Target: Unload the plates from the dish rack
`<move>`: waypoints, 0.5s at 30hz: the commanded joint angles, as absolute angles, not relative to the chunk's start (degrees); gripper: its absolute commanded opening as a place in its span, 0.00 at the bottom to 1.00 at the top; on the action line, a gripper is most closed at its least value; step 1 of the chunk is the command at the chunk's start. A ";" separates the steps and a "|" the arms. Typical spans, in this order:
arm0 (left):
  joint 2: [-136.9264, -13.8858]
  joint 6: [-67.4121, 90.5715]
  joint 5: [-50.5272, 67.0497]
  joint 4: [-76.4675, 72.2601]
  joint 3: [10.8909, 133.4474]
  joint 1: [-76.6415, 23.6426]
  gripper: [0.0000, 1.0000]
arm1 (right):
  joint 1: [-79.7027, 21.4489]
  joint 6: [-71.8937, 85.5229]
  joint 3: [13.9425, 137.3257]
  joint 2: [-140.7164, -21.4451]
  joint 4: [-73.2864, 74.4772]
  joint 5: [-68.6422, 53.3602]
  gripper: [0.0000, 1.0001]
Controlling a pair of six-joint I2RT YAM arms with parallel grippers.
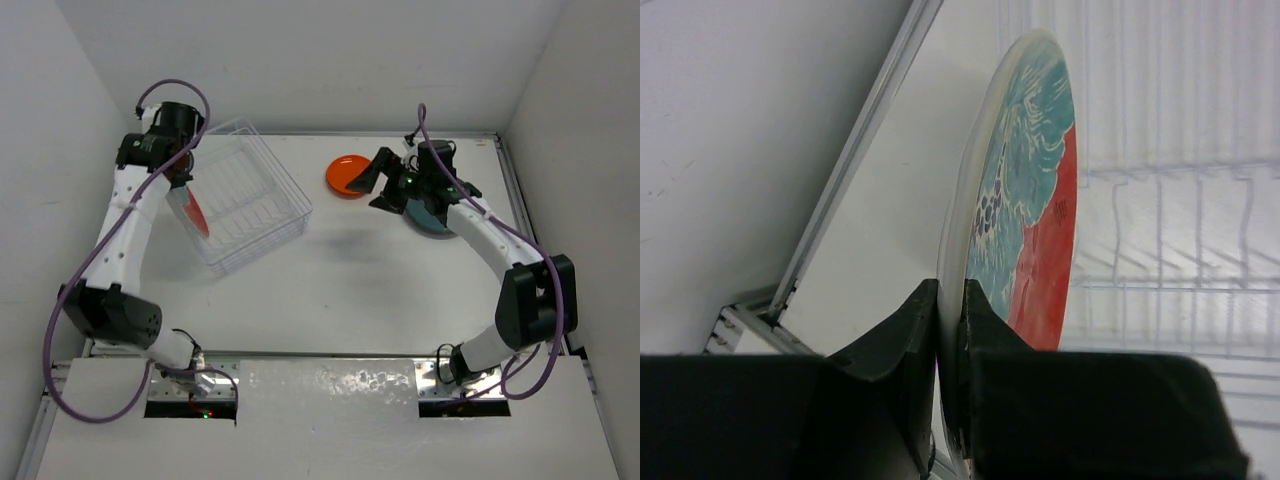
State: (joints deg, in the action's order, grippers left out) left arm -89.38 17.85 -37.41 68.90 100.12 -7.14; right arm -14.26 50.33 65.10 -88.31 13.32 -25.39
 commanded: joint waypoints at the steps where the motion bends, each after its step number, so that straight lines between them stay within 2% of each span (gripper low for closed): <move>1: -74.46 18.28 -39.73 63.46 104.06 -7.65 0.00 | -15.64 56.86 65.39 -87.89 -5.25 -36.03 0.99; 3: -70.67 18.28 -39.73 63.46 104.06 -7.65 0.00 | -16.96 57.74 67.75 -88.59 -7.82 -36.39 0.99; 4: -70.66 25.42 -39.73 63.46 98.23 -7.65 0.00 | -17.48 57.40 69.07 -88.94 -7.39 -35.86 0.99; 5: -68.92 27.31 2.65 25.26 93.39 -7.65 0.00 | -18.62 56.00 71.95 -90.08 -5.47 -34.73 0.99; 7: -68.29 33.18 13.21 19.10 88.71 -7.65 0.00 | -19.86 54.32 74.78 -91.22 -3.01 -33.58 0.99; 10: -68.11 41.79 23.86 6.45 79.83 -7.65 0.00 | -20.30 51.33 79.09 -93.33 -0.71 -30.06 0.99; 11: -68.20 43.84 25.73 0.24 76.32 -7.65 0.00 | -20.39 51.07 79.71 -93.95 -0.70 -29.88 0.99; 15: -68.47 50.53 30.49 -8.70 71.46 -7.65 0.00 | -20.83 51.42 80.33 -96.32 -2.90 -30.49 0.99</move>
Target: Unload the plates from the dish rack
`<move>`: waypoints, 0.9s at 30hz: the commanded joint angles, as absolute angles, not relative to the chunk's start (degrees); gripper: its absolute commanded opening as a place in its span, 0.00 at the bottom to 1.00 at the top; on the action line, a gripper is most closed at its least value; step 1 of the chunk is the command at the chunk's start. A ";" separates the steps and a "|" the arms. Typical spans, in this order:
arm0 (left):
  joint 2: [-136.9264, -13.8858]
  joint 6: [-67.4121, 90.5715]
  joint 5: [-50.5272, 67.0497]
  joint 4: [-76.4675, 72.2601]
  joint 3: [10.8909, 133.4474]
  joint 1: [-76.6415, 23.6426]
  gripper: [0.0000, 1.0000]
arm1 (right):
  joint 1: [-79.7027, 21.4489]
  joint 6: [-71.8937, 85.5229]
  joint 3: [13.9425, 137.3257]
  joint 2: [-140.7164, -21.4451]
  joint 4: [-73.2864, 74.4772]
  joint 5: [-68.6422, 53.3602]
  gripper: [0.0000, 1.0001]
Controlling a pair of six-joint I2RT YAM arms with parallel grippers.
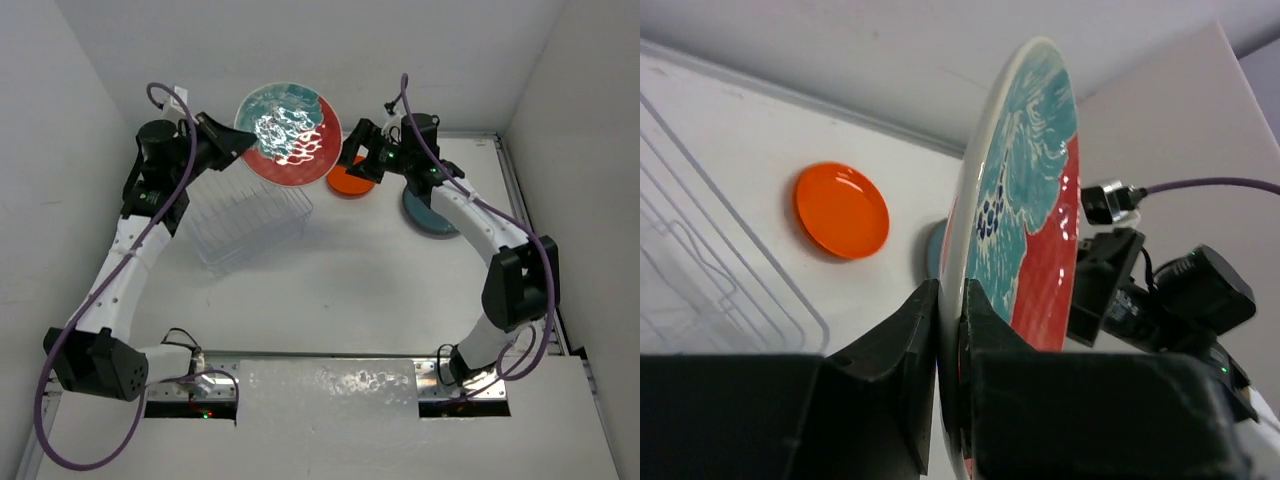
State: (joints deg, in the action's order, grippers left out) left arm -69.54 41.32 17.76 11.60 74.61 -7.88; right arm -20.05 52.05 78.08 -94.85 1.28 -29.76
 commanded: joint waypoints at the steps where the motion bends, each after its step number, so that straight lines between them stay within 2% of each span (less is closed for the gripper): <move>1: -68.47 50.54 31.28 -8.88 71.37 -7.65 0.00 | -20.92 51.33 80.42 -96.50 -3.07 -30.32 0.99; 6: -70.84 48.35 29.98 -5.02 71.02 -7.65 0.00 | -20.83 51.51 77.88 -94.67 -4.40 -28.05 0.98; 10: -70.75 45.62 24.36 3.05 71.81 -7.65 0.00 | -20.57 50.36 69.20 -86.33 -0.96 -6.39 0.99; 16: -69.97 45.70 24.79 3.35 70.06 -7.65 0.00 | -20.57 52.03 63.12 -77.62 -7.28 3.77 0.99; 19: -69.79 46.23 26.35 1.34 69.18 -7.65 0.00 | -20.57 52.21 63.36 -77.42 -9.31 1.51 0.99; 24: -70.57 50.96 32.95 -8.34 66.80 -7.65 0.00 | -20.74 55.18 69.34 -86.91 -9.31 -17.28 0.96; 27: -71.28 51.94 35.07 -10.55 66.27 -7.65 0.00 | -21.09 55.81 69.35 -88.95 -9.93 -18.63 0.95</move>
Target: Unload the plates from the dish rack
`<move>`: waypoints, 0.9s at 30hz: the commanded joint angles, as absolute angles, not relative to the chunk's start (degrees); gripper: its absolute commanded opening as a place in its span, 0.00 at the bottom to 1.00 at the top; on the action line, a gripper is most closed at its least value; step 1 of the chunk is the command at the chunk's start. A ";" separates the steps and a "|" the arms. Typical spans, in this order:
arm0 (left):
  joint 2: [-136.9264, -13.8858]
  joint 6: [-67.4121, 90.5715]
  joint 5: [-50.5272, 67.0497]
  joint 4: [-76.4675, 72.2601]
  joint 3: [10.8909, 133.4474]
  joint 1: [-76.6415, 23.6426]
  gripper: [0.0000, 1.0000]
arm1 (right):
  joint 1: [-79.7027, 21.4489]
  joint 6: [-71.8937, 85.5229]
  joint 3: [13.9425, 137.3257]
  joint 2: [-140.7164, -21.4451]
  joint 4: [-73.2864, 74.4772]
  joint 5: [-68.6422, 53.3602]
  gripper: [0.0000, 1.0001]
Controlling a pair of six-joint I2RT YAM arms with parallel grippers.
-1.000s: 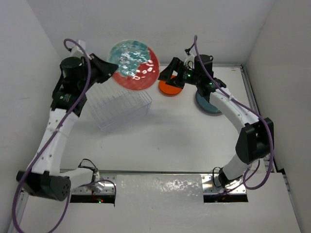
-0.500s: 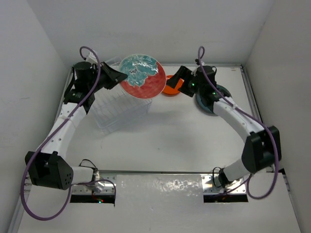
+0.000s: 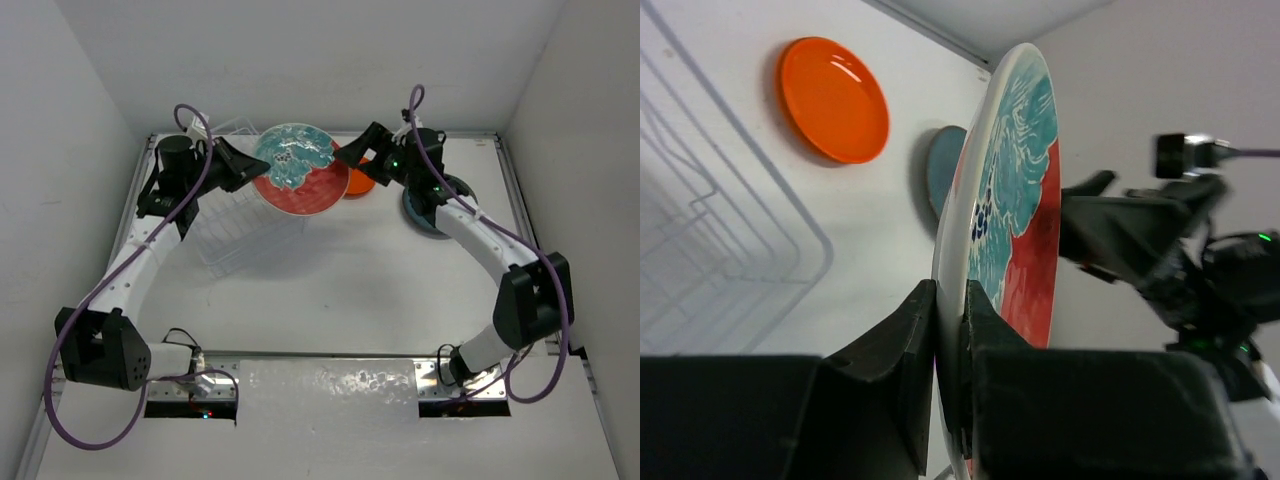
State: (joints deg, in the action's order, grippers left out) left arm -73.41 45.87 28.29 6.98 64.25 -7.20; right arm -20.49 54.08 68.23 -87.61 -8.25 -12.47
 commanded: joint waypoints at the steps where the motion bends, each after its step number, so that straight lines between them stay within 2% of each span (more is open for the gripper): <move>1: -71.37 51.94 35.24 -10.98 65.92 -7.65 0.00 | -21.01 55.64 69.52 -89.38 -8.97 -18.72 0.95; 4: -71.72 51.68 35.51 -11.33 65.22 -7.56 0.00 | -21.09 54.67 70.14 -89.74 -6.86 -19.15 0.94; 6: -71.98 51.77 36.03 -11.60 64.69 -7.65 0.00 | -21.18 55.28 69.87 -89.91 -9.56 -20.82 0.80; 8: -72.77 52.20 36.56 -12.92 63.81 -7.73 0.00 | -21.09 57.99 68.65 -90.44 -13.51 -24.95 0.49; 9: -73.12 52.21 37.17 -12.92 63.81 -7.73 0.07 | -21.09 59.92 67.86 -90.44 -16.84 -26.35 0.05; 10: -74.08 51.95 37.35 -11.96 64.42 -7.73 0.25 | -21.18 64.03 65.94 -90.44 -22.53 -27.50 0.00; 13: -74.97 48.09 35.60 -6.69 67.14 -7.91 0.35 | -20.92 72.29 63.37 -91.58 -33.73 -31.98 0.00; 15: -75.32 44.75 32.54 -3.27 70.12 -7.91 0.50 | -20.74 74.70 61.88 -91.94 -37.86 -32.70 0.00; 17: -75.94 44.74 32.52 -3.25 70.14 -7.91 0.50 | -19.78 74.27 60.65 -90.89 -36.92 -29.56 0.00; 22: -75.85 44.74 32.52 -3.25 70.14 -7.82 0.50 | -13.99 72.33 51.34 -79.56 -27.87 -14.70 0.00; 24: -75.85 44.74 32.52 -3.25 70.14 -7.65 0.50 | -8.90 72.95 46.70 -74.04 -24.98 -9.00 0.00; 27: -74.54 44.74 32.52 -3.25 70.14 -6.68 0.50 | -1.95 73.91 43.26 -69.28 -21.62 -7.03 0.00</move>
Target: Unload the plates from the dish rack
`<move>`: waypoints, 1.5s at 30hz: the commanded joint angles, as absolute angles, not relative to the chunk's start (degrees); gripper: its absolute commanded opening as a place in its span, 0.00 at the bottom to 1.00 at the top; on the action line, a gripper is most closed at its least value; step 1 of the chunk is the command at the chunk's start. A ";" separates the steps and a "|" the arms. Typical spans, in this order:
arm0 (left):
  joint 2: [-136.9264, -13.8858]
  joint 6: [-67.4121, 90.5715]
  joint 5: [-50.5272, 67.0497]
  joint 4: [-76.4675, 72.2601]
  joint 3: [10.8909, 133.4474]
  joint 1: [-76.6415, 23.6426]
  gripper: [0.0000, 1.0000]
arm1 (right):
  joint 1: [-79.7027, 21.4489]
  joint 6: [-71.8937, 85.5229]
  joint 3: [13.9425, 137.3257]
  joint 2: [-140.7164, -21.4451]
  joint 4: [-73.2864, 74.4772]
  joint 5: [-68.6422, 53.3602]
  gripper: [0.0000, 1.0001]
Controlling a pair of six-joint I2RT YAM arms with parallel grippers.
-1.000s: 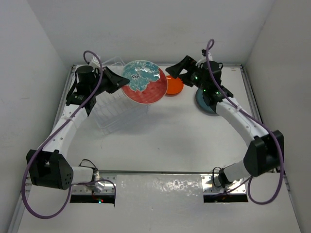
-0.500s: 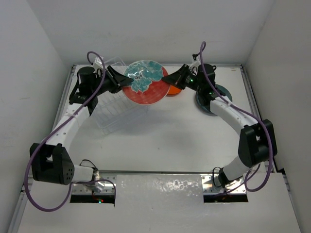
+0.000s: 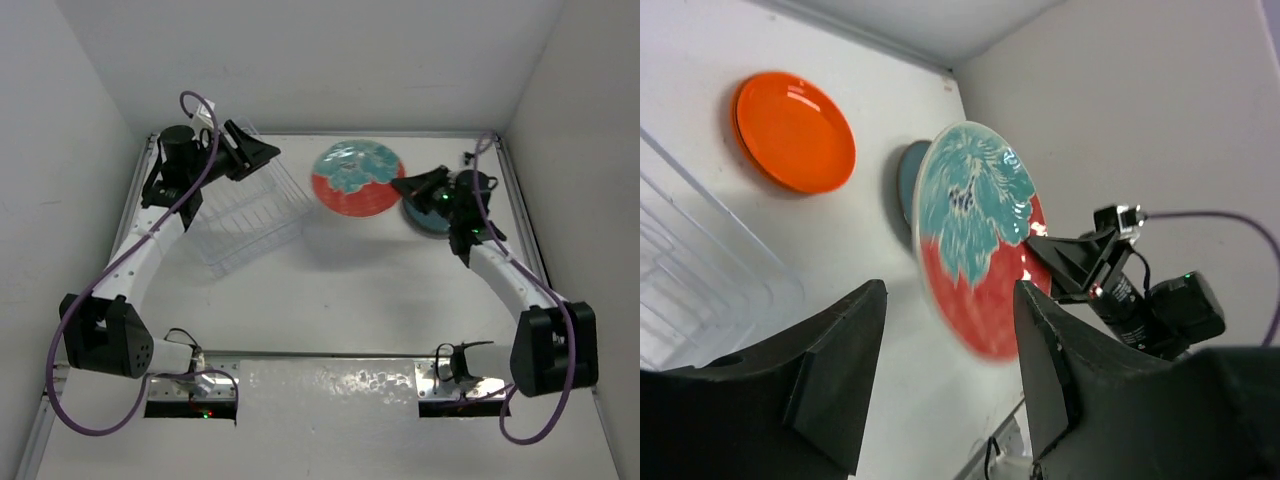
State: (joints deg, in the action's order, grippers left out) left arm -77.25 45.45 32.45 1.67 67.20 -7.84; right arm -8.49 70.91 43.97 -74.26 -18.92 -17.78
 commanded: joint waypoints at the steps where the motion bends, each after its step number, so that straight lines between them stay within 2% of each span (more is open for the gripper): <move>1: -74.27 44.74 32.52 -3.25 70.14 -6.51 0.50 | 1.11 74.18 42.63 -68.56 -21.71 -7.03 0.00; 7: -73.39 44.74 32.52 -3.25 70.14 -5.89 0.50 | 8.69 71.81 38.42 -60.56 -11.96 5.87 0.00; 10: -71.90 44.74 32.52 -3.25 70.14 -5.71 0.50 | 9.84 73.38 32.63 -60.29 -18.16 11.23 0.00; 24: -69.61 44.74 32.52 -3.25 70.14 -5.71 0.50 | 10.99 70.49 34.53 -77.51 -29.09 12.66 0.00; 25: -69.52 44.74 32.52 -3.25 70.14 -5.71 0.50 | 10.99 69.88 35.93 -79.52 -27.87 11.79 0.09; 28: -69.78 44.74 32.52 -3.25 70.14 -5.71 0.50 | 10.99 70.22 36.74 -81.73 -25.32 10.90 0.23; 29: -69.87 44.74 32.52 -3.25 70.14 -5.71 0.50 | 10.99 70.57 36.83 -82.96 -24.62 10.64 0.30; 30: -69.79 44.74 32.52 -3.25 70.14 -5.71 0.50 | 10.99 70.84 37.26 -83.66 -23.13 10.55 0.49; 33: -70.05 44.74 32.52 -3.25 70.14 -5.71 0.50 | 10.99 68.82 42.86 -86.65 -16.28 7.83 0.55; 39: -71.89 44.74 32.52 -3.25 70.14 -5.71 0.50 | 10.55 63.82 54.81 -93.14 5.40 4.05 0.79; 40: -72.24 44.74 32.52 -3.25 70.14 -5.71 0.50 | 10.55 61.55 56.67 -94.47 7.54 1.61 0.87; 43: -73.65 44.74 32.52 -3.25 70.14 -5.71 0.50 | 10.37 57.59 63.27 -98.08 20.46 1.41 0.89; 44: -74.00 44.74 32.52 -3.25 70.14 -5.71 0.50 | 10.20 56.61 63.89 -98.61 22.04 1.32 0.99; 45: -74.70 44.74 32.52 -3.25 70.14 -5.71 0.50 | 10.20 55.73 65.81 -99.22 26.15 1.32 0.99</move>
State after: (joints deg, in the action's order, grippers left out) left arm -73.54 45.43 32.32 -1.08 67.96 -6.31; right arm 10.96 60.53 60.84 -99.09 14.76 3.86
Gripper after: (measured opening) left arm 0.506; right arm 0.975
